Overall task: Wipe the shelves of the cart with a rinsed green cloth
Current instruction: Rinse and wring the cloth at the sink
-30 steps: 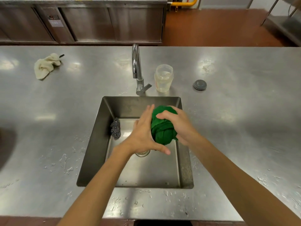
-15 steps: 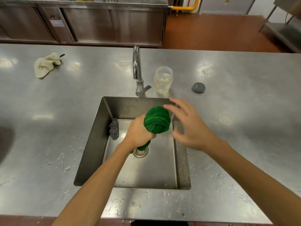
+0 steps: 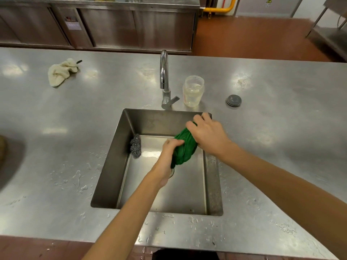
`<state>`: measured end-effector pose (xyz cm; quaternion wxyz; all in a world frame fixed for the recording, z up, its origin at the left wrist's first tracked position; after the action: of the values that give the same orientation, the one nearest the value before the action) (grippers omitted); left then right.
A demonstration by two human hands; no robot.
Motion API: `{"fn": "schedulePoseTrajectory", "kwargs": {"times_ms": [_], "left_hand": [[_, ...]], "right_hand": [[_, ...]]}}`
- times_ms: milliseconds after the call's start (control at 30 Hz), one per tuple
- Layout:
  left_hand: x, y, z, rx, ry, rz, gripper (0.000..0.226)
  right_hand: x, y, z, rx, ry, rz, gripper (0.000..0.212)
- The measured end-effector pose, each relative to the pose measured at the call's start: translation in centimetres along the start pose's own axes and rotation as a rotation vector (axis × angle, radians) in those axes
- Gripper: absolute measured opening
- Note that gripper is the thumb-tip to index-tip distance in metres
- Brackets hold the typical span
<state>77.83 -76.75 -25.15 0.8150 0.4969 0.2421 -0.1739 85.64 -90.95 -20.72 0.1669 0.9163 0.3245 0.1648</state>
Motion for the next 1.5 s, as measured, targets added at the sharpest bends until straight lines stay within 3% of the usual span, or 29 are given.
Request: {"fn": "schedulePoseTrajectory", "kwargs": {"times_ms": [33,133,200,267,333,433,500,700,800,967,1067,1167,1267,1367,1433,1500], "left_hand": [[-0.4,-0.4,-0.2,-0.163,0.020,-0.098,0.078],[-0.7,-1.2,0.1,-0.475,-0.002,-0.382,0.101],[-0.6,-0.5,1.6,-0.682,-0.055,-0.361,0.100],[-0.3,0.7,2.7,-0.881,-0.027,-0.240,0.084],[0.5,2.0,2.4,-0.934,0.013,-0.130,0.068],[1.2,3.0,1.8,-0.875,-0.031,-0.071,0.026],[1.4,3.5,2.0,-0.796,-0.024,-0.031,0.013],[2.7,6.1,2.8,-0.622,0.002,0.194,0.017],[2.8,7.2,3.2,-0.556,-0.025,0.286,0.026],[2.5,9.7,3.3,-0.182,-0.084,0.429,0.024],[2.7,10.4,3.0,-0.063,-0.153,0.416,0.025],[3.2,10.2,2.7,-0.071,-0.222,0.349,0.018],[4.0,9.3,2.4,-0.131,-0.172,0.305,0.019],[4.4,8.7,2.8,-0.223,0.048,0.286,0.017],[5.3,8.0,2.2,-0.308,0.279,0.229,0.020],[6.2,7.2,1.3,-0.420,0.380,0.120,0.025]], "right_hand": [[0.3,-0.1,-0.2,-0.031,-0.004,0.022,0.037],[1.0,-0.7,-1.3,-0.108,-0.021,0.056,0.045],[1.1,-1.7,-2.0,-0.147,0.004,0.060,0.042],[0.8,-2.9,-2.6,-0.143,0.050,0.036,0.036],[0.2,-4.1,-3.1,-0.115,0.105,0.006,0.034],[0.0,-4.6,-3.8,-0.041,0.119,0.049,0.035],[0.0,-4.1,-4.3,0.026,0.075,0.120,0.040],[0.5,-2.4,-3.4,0.517,-0.289,0.349,0.029],[1.7,-1.4,-3.0,0.758,-0.383,0.339,0.020],[2.1,-2.1,-2.9,1.472,-0.444,0.422,0.015],[2.2,-2.7,-2.2,1.759,-0.534,0.379,0.019],[2.3,-3.1,-1.0,1.895,-0.647,0.294,0.028],[2.0,-3.0,-0.2,1.891,-0.727,0.318,0.030],[1.8,-2.8,0.1,1.617,-0.708,0.422,0.029],[1.5,-2.7,0.3,1.231,-0.567,0.452,0.058],[0.8,-2.8,0.5,0.841,-0.314,0.422,0.093]]}}
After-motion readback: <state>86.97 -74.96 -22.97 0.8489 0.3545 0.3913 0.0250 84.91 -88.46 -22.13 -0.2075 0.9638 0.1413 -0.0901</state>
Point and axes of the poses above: each hand's wrist, its own x-axis towards the middle knuckle, its own z-axis out of the palm, y = z × x, the point moved 1 cm from there along x, towards the middle knuckle, and after that the axes turned 10 degrees about -x, right-handed, at the moved point
